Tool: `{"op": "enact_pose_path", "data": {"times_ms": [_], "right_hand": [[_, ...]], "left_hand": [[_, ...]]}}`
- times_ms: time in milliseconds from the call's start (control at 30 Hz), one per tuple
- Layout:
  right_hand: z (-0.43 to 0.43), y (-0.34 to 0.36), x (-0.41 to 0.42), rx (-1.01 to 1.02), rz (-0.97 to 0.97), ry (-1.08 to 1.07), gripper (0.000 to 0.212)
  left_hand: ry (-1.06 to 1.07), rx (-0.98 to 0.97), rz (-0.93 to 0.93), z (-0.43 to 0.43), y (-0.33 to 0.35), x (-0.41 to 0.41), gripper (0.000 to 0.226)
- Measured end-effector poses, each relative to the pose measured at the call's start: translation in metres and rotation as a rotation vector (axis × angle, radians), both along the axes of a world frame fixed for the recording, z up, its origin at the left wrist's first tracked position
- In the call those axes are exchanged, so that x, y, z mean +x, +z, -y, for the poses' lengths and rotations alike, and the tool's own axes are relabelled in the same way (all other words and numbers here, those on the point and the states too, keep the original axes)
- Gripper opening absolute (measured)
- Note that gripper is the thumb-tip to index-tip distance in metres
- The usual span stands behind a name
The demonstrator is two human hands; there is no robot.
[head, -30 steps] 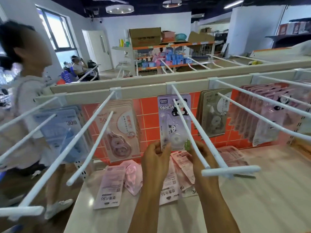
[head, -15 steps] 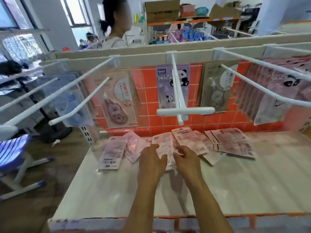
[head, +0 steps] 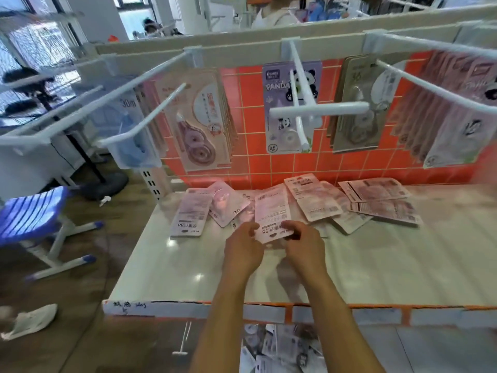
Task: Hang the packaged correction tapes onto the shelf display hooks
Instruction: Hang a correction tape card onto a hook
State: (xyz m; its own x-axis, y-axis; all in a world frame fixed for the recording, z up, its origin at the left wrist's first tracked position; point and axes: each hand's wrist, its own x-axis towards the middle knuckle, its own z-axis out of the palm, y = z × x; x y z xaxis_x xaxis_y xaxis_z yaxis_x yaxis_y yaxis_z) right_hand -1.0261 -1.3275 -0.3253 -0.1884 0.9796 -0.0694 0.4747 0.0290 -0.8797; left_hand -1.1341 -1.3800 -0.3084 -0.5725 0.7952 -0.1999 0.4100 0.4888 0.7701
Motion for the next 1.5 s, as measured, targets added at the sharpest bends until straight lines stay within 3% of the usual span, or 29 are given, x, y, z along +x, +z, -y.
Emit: {"op": "enact_pose_path", "data": {"times_ms": [167, 367, 667, 1100, 1300, 1500], "right_hand": [[0.005, 0.022, 0.015, -0.005, -0.136, -0.051, 0.029], [0.012, 0.056, 0.029, 0.140, -0.241, -0.036, 0.021], [0.022, 0.088, 0.038, 0.183, -0.358, 0.002, 0.008], [0.033, 0.117, 0.042, 0.204, -0.613, -0.023, 0.015], [0.033, 0.123, 0.049, 0.154, -0.725, -0.013, 0.013], [0.030, 0.121, 0.058, 0.177, -0.699, 0.014, 0.013]], "left_hand": [[0.056, 0.119, 0.040, 0.011, 0.011, -0.002, 0.041], [0.021, 0.276, 0.180, 0.021, 0.029, -0.002, 0.050], [-0.053, 0.397, 0.144, 0.034, 0.061, 0.003, 0.007], [-0.187, 0.401, 0.149, 0.047, 0.079, 0.005, 0.020], [-0.167, 0.553, 0.326, 0.048, 0.088, 0.013, 0.016], [-0.088, 0.638, 0.448, 0.046, 0.093, 0.022, 0.017]]}}
